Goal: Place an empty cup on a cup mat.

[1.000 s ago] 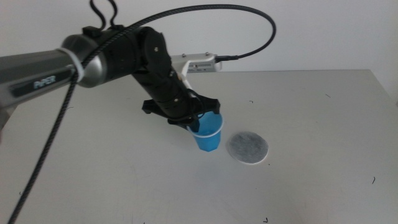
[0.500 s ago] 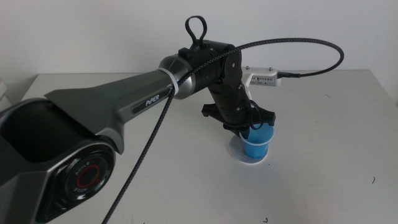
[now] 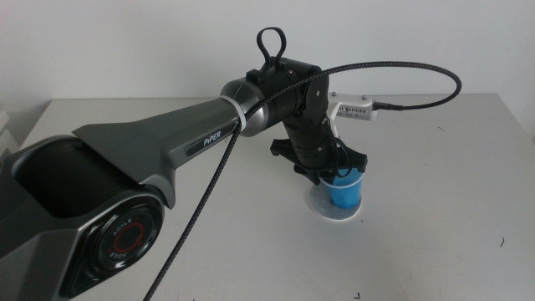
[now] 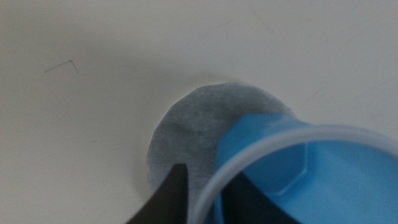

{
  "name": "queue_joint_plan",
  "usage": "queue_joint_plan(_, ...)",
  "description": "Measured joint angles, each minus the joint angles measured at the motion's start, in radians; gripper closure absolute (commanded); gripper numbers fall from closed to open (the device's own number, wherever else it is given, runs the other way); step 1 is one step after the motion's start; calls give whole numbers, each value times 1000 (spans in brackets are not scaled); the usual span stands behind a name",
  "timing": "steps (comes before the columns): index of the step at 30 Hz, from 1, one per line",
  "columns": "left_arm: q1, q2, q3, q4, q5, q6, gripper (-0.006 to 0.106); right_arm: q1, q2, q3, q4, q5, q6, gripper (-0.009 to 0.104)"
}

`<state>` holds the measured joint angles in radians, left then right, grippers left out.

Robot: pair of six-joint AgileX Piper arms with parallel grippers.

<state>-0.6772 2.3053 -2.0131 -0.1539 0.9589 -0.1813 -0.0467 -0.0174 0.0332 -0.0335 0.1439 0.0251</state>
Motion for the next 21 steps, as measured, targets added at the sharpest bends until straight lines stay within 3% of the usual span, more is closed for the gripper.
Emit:
queue_joint_plan(6,0,12,-31,23,42,0,19,0,0,0,0,0,0,1)
queue_joint_plan(9,0,12,-82,37,80,2,2,0,0,0,0,0,0,1)
queue_joint_plan(11,0,12,-119,41,112,3,-2,0,0,0,0,0,0,1)
queue_joint_plan(21,0,12,-372,49,284,9,-2,0,0,0,0,0,0,1)
